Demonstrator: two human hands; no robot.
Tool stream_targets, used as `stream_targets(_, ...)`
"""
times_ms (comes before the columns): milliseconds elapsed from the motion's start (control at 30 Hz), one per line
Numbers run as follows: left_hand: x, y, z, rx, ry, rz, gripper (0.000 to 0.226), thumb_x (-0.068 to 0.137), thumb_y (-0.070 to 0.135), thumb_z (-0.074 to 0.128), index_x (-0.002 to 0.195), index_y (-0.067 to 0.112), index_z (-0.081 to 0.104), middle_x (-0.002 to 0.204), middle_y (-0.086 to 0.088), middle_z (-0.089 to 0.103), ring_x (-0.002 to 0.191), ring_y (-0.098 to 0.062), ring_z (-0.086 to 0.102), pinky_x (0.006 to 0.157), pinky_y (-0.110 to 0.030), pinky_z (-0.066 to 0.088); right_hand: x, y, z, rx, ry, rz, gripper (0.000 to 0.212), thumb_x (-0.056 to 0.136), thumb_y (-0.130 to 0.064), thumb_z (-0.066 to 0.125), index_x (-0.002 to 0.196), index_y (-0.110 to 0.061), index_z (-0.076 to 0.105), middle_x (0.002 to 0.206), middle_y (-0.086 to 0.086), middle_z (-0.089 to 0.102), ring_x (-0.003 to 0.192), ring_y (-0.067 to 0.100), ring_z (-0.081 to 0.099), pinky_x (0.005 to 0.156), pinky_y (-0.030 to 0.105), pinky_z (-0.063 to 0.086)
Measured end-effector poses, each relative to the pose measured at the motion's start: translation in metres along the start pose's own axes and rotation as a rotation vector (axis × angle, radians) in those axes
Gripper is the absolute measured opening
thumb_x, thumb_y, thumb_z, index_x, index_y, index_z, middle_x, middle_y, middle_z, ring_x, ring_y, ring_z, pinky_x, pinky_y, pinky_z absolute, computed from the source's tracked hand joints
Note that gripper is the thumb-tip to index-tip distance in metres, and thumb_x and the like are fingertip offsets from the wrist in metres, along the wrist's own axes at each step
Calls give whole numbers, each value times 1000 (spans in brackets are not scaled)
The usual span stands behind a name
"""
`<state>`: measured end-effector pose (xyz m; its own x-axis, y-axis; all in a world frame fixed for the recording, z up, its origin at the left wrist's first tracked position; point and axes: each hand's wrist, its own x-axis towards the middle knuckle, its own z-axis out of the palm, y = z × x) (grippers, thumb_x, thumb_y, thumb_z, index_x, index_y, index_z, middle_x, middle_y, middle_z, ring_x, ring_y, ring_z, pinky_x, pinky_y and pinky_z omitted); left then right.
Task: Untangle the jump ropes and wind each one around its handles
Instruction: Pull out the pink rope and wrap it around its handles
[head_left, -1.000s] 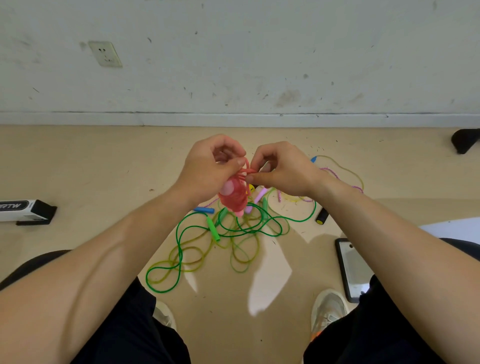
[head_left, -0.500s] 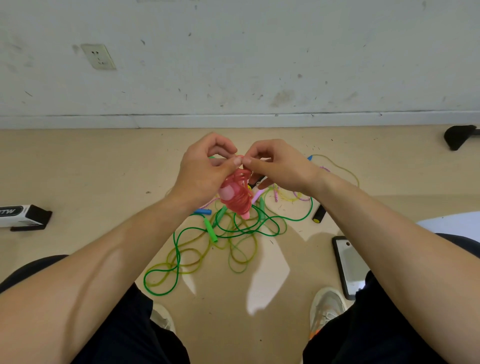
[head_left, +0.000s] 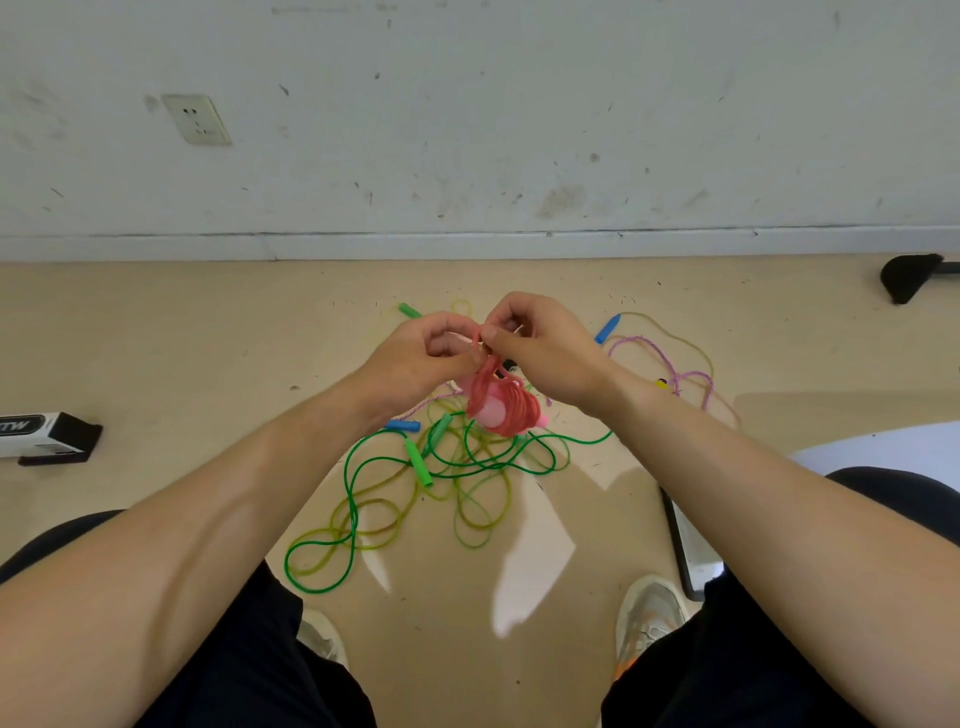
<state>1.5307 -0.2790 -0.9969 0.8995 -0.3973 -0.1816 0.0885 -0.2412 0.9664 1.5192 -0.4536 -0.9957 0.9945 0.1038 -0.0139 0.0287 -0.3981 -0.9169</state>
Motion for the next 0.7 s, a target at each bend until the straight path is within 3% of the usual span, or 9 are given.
stream_targets(67, 0, -4, 2, 28, -38, -27, 22, 91, 1, 67, 112, -1, 63, 87, -10, 71, 75, -10, 68, 77, -22, 54, 0, -1, 5, -6, 66, 15, 12, 91, -17, 63, 79, -17, 63, 81, 6, 70, 74, 22, 66, 78, 46, 56)
stream_targets(133, -1, -7, 4, 25, -52, -44, 24, 91, 10, 70, 110, -1, 63, 92, -15, 73, 84, -16, 69, 85, -31, 55, 1, 0, 9, -69, 129, 11, 15, 90, -22, 64, 76, -23, 60, 79, -5, 67, 71, 13, 61, 74, 37, 54)
stream_targets(200, -1, -8, 6, 25, -28, -52, 23, 90, 9, 71, 109, -1, 63, 97, -16, 73, 87, -17, 69, 86, -31, 54, 0, -1, 16, -95, 164, 3, 18, 90, -23, 64, 75, -27, 56, 79, -11, 62, 68, 7, 56, 69, 32, 50)
stream_targets(367, -2, -6, 9, -49, 22, -84, 21, 90, -7, 61, 108, 2, 62, 66, 8, 68, 58, -3, 62, 58, -14, 45, 0, 4, 28, -13, 155, -22, 15, 89, -16, 65, 77, -19, 56, 82, 1, 59, 70, 20, 55, 67, 35, 48)
stream_targets(467, -1, -4, 9, -52, 36, -76, 23, 94, -5, 58, 114, 4, 62, 74, 3, 69, 52, 4, 59, 49, -6, 39, 2, 3, 26, 39, 190, 57, 17, 86, -19, 68, 72, -23, 59, 77, 4, 58, 72, 24, 57, 71, 48, 56)
stream_targets(567, 1, -3, 6, -61, 13, -119, 17, 96, 2, 57, 107, 10, 68, 80, 6, 68, 63, 6, 60, 58, -8, 43, 1, 1, 21, 170, 144, 180, 18, 87, -17, 70, 71, -21, 63, 70, 2, 57, 67, 19, 57, 68, 49, 56)
stream_targets(633, 2, -4, 5, -65, -21, -164, 11, 92, 13, 60, 93, 16, 70, 79, 3, 62, 70, -2, 57, 71, -20, 41, -1, -1, 19, 262, 111, 235, 16, 88, -15, 70, 73, -17, 65, 67, 2, 55, 65, 18, 57, 62, 40, 54)
stream_targets(700, 3, -4, 5, -91, -12, -198, 19, 80, 28, 59, 90, 19, 71, 81, -3, 59, 80, -11, 53, 80, -34, 36, -1, -4, 17, 322, 92, 269, 15, 90, -15, 71, 76, -15, 64, 66, -2, 56, 64, 14, 59, 57, 29, 53)
